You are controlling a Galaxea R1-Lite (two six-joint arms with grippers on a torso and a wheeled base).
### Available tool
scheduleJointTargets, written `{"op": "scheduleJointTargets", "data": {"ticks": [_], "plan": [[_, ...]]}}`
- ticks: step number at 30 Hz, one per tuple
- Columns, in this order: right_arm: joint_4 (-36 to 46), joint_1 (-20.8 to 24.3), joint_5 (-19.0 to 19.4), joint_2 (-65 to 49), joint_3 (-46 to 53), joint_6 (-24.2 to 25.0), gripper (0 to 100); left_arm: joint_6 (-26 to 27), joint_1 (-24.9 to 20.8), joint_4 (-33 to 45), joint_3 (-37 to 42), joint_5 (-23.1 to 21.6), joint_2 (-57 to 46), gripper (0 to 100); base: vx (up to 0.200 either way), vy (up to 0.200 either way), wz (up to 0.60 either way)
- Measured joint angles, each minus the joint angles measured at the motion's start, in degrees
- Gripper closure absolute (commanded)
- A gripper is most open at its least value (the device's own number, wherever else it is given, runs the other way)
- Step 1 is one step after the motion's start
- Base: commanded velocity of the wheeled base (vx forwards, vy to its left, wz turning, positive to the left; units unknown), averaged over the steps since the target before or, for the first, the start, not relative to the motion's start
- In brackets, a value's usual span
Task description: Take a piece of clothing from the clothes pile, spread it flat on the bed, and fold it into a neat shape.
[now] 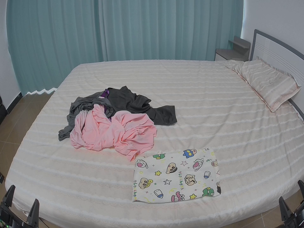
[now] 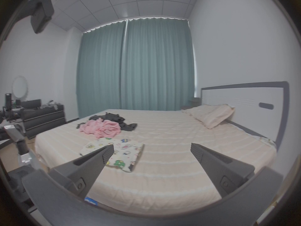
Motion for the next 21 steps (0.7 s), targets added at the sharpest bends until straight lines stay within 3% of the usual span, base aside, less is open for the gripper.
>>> {"op": "scheduleJointTargets", "data": {"ticks": [4, 10, 21], "plan": [[-0.57, -0.09, 2.34, 0.01, 0.40, 0.72, 0, -1.48, 0.01, -0.07, 0.00, 0.01, 0.04, 0, 0.000, 0.000, 0.00], [-2.29, -0.02, -5.24, 0.01, 1.90, 0.35, 0, -1.44, 0.01, -0.13, 0.00, -1.52, 0.06, 0, 0.000, 0.000, 0.00], [-3.04, 0.24, -5.90, 0.09, 2.86, 1.67, 0, -2.97, 0.01, -0.13, 0.00, -1.91, 0.11, 0, 0.000, 0.000, 0.00]]}}
